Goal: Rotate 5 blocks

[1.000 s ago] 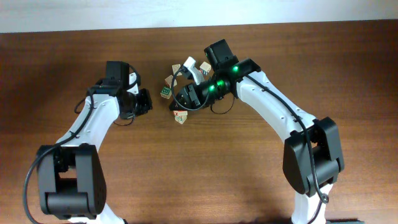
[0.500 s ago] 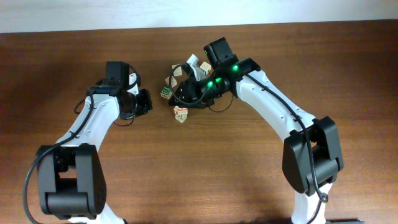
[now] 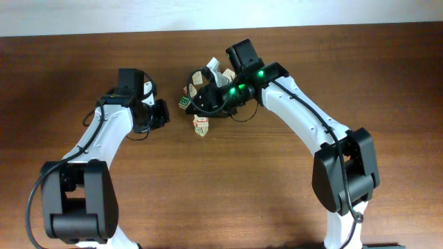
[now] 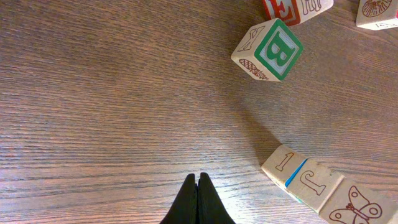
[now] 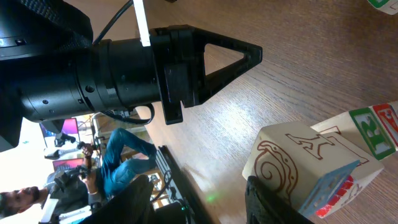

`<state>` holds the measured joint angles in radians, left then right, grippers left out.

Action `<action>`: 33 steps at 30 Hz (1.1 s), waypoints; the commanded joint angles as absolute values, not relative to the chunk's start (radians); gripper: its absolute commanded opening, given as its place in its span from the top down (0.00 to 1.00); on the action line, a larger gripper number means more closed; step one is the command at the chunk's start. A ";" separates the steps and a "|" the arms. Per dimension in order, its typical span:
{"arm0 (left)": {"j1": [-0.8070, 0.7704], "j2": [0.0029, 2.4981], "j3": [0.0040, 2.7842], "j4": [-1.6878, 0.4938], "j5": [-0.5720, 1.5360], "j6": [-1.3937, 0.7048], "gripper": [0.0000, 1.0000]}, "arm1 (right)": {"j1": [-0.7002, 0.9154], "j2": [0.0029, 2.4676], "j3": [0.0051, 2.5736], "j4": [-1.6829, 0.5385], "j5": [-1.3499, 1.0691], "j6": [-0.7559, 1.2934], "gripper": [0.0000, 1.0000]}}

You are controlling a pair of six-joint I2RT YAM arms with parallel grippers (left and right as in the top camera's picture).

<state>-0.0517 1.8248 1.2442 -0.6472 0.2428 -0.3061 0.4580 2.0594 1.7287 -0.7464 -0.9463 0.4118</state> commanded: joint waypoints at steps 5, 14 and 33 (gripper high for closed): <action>-0.049 1.822 1.262 -0.649 0.236 -0.289 1.00 | 0.457 2.076 1.769 -0.770 -0.909 0.406 0.47; -0.049 1.822 1.262 -0.649 0.236 -0.289 1.00 | 0.457 2.072 1.855 -0.799 -0.908 0.404 0.43; -0.050 1.909 1.624 -0.959 0.295 0.290 1.00 | 0.261 1.979 2.148 -1.521 -0.598 0.037 0.96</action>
